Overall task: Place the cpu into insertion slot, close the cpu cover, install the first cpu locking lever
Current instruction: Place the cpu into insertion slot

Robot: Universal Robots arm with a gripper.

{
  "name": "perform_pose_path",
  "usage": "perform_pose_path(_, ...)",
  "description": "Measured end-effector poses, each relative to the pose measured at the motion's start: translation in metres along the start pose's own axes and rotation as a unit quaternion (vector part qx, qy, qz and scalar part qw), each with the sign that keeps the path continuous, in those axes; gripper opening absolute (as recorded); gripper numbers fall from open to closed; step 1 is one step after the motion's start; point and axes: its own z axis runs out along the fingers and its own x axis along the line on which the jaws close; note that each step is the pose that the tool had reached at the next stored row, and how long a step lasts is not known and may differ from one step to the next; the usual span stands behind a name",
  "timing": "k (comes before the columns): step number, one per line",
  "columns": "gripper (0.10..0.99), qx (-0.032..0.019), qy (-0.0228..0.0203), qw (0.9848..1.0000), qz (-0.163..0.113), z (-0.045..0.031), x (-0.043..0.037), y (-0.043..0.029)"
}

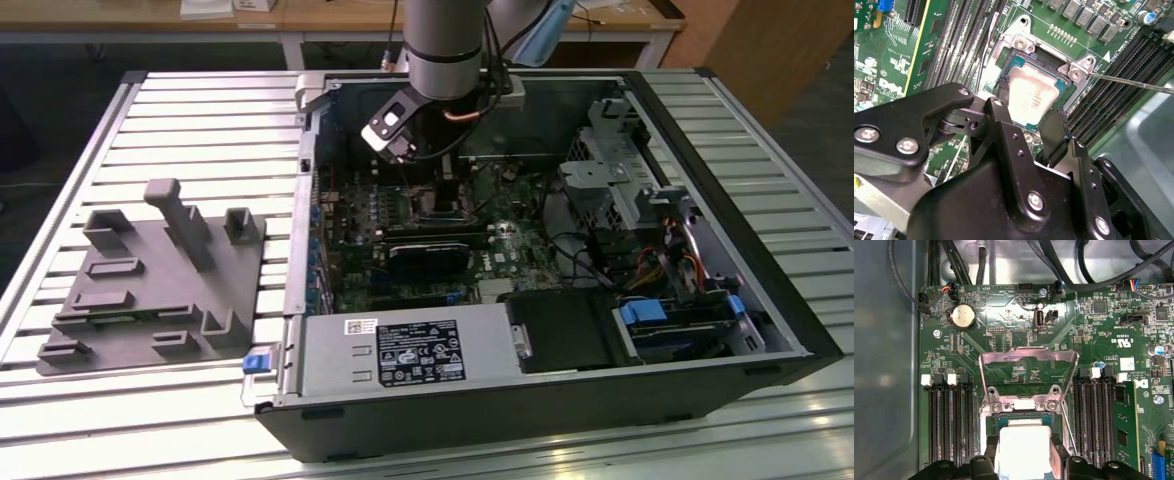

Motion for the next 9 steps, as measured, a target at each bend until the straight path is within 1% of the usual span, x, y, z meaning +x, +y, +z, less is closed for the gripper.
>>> perform_pose_path(4, 0.510, 0.0000, 0.0000, 1.0000, 0.000, -0.0004, 0.0000, 0.0000)
perform_pose_path(6, 0.384, 0.0000, 0.0000, 1.0000, 0.000, -0.0005, 0.0000, 0.0000)
perform_pose_path(7, 0.384, 0.0000, 0.0000, 1.0000, 0.000, -0.0006, 0.0000, 0.0000)
perform_pose_path(9, 0.271, 0.0000, 0.0000, 1.0000, 0.000, -0.0008, 0.0000, 0.0001)
